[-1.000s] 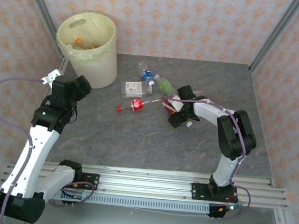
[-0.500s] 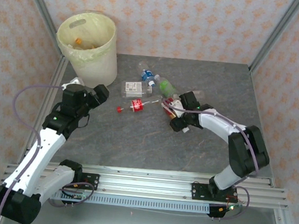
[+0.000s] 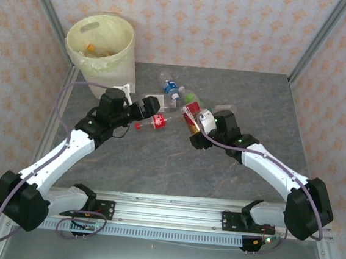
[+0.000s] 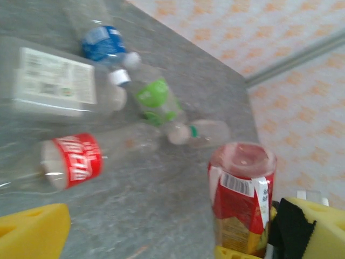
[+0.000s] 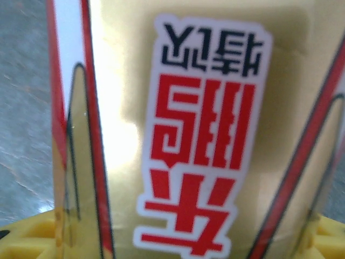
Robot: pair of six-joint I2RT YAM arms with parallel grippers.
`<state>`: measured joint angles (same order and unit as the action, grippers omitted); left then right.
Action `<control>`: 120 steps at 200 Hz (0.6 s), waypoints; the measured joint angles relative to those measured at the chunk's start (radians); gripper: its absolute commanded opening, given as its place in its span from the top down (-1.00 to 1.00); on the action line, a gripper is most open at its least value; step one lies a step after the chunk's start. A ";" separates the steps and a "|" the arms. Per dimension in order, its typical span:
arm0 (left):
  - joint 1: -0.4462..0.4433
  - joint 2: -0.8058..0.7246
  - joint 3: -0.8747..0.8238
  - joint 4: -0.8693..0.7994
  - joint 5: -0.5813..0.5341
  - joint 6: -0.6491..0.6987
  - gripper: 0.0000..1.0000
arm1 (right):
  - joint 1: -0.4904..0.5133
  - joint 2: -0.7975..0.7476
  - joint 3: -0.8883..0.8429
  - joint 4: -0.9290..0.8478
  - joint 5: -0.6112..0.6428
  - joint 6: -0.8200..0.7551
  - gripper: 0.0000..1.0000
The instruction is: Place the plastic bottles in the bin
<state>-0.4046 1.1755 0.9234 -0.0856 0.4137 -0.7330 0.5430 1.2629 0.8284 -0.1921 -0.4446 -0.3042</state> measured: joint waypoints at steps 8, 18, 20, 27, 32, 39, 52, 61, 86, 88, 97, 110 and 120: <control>-0.014 0.018 0.010 0.010 0.014 0.001 -1.00 | 0.001 0.000 0.000 0.006 -0.024 0.010 0.02; -0.034 0.042 0.030 0.013 0.024 0.009 -1.00 | 0.002 0.000 0.000 0.007 -0.051 0.021 0.01; -0.039 0.047 0.036 0.012 0.025 0.010 -1.00 | 0.003 0.000 0.000 0.007 -0.056 0.024 0.01; -0.054 0.063 0.056 0.011 0.026 0.019 -1.00 | 0.005 0.000 0.002 0.007 -0.073 0.030 0.00; -0.066 0.076 0.073 0.011 0.026 0.026 -1.00 | 0.006 0.001 0.004 0.008 -0.087 0.032 0.00; -0.078 0.092 0.094 0.012 0.026 0.031 -1.00 | 0.008 0.002 0.008 0.008 -0.104 0.038 0.00; -0.100 0.120 0.133 0.012 0.025 0.038 -1.00 | 0.012 0.007 0.018 0.009 -0.130 0.047 0.00; -0.111 0.138 0.155 0.012 0.024 0.042 -1.00 | 0.014 0.010 0.024 0.016 -0.144 0.052 0.00; -0.131 0.192 0.192 0.012 0.014 0.043 -1.00 | 0.023 0.010 0.031 0.032 -0.166 0.066 -0.01; -0.133 0.197 0.194 0.012 0.013 0.043 -1.00 | 0.023 0.010 0.031 0.033 -0.166 0.067 -0.01; -0.137 0.214 0.198 0.011 0.003 0.042 -1.00 | 0.026 0.010 0.033 0.037 -0.169 0.069 -0.01; -0.144 0.234 0.203 0.000 -0.014 0.042 -1.00 | 0.029 0.010 0.034 0.042 -0.172 0.070 -0.02; -0.150 0.246 0.211 -0.016 -0.035 0.042 -1.00 | 0.029 0.010 0.034 0.048 -0.174 0.074 -0.02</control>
<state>-0.5549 1.4220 1.1339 -0.1017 0.3790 -0.6907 0.5716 1.2724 0.8623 -0.1440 -0.6186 -0.2306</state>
